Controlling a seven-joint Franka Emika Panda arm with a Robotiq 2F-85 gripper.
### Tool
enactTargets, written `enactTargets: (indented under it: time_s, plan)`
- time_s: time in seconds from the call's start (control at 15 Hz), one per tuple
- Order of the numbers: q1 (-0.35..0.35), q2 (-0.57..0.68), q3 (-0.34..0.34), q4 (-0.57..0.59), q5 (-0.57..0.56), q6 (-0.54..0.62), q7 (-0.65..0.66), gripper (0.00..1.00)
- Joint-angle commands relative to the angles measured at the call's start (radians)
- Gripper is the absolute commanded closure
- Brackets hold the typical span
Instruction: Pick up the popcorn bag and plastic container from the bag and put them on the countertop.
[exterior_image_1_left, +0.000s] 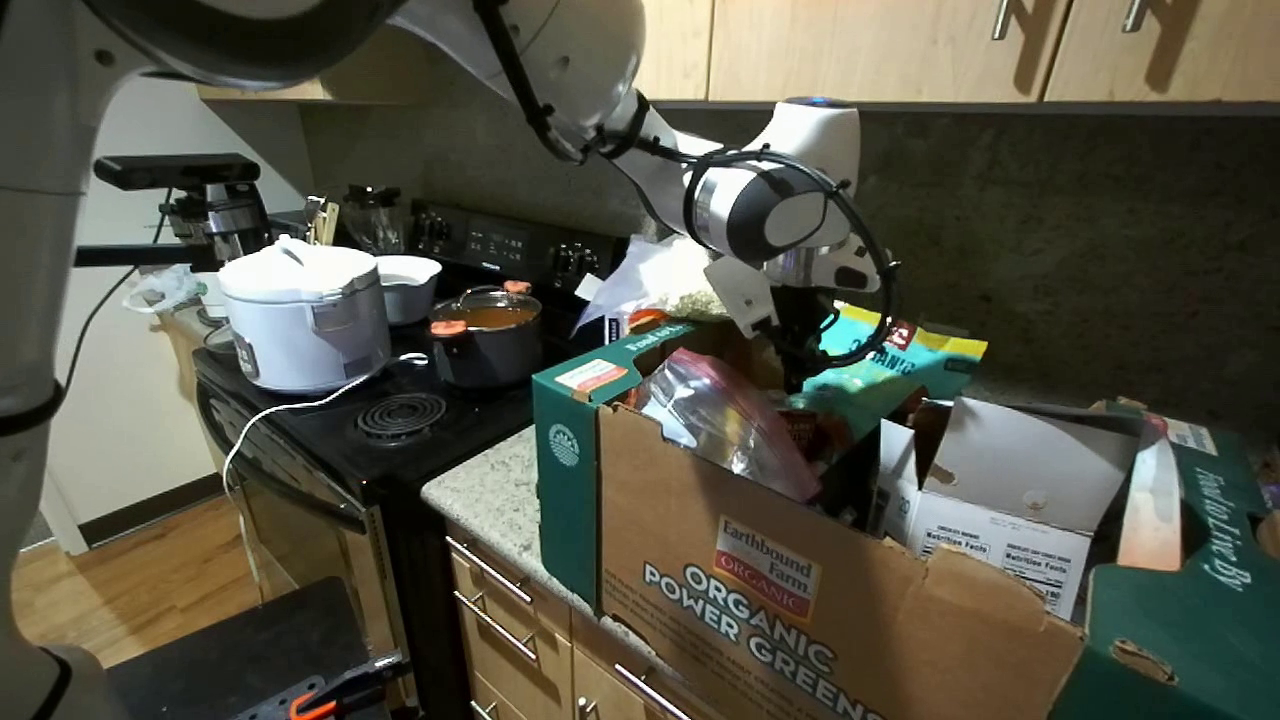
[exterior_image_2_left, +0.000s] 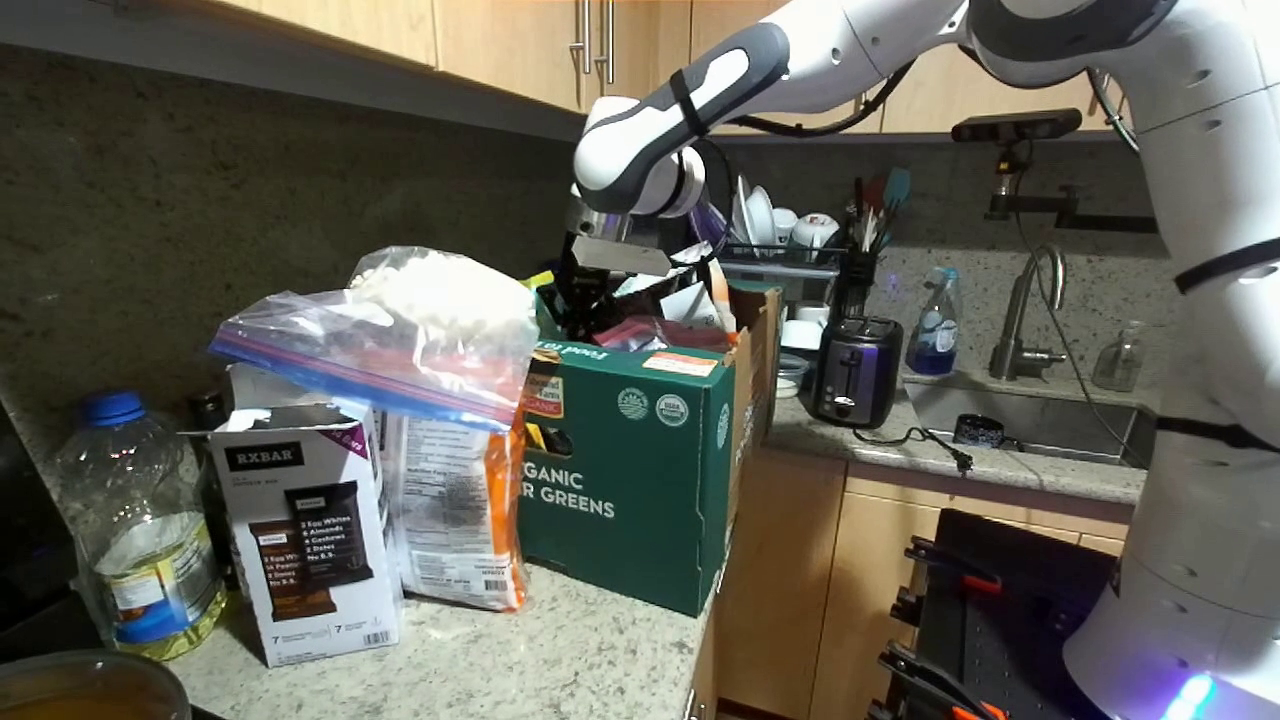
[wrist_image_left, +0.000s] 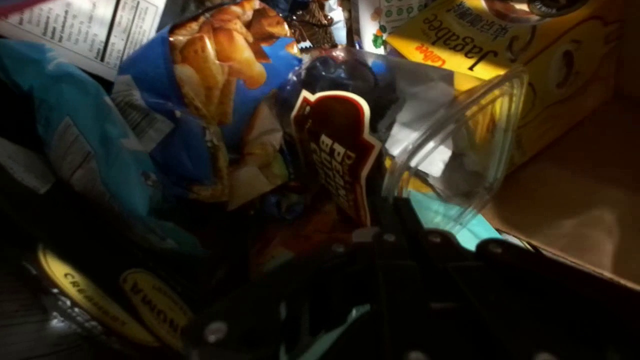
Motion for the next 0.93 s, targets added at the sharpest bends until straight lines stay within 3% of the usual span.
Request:
enactTargets:
  time_s: [0.0, 0.87]
  plan:
    - [0.02, -0.069, 0.011, -0.036, 0.056, 0.036, -0.017, 0.99]
    - [0.06, -0.14, 0.0, -0.029, 0.034, 0.055, -0.001, 0.99]
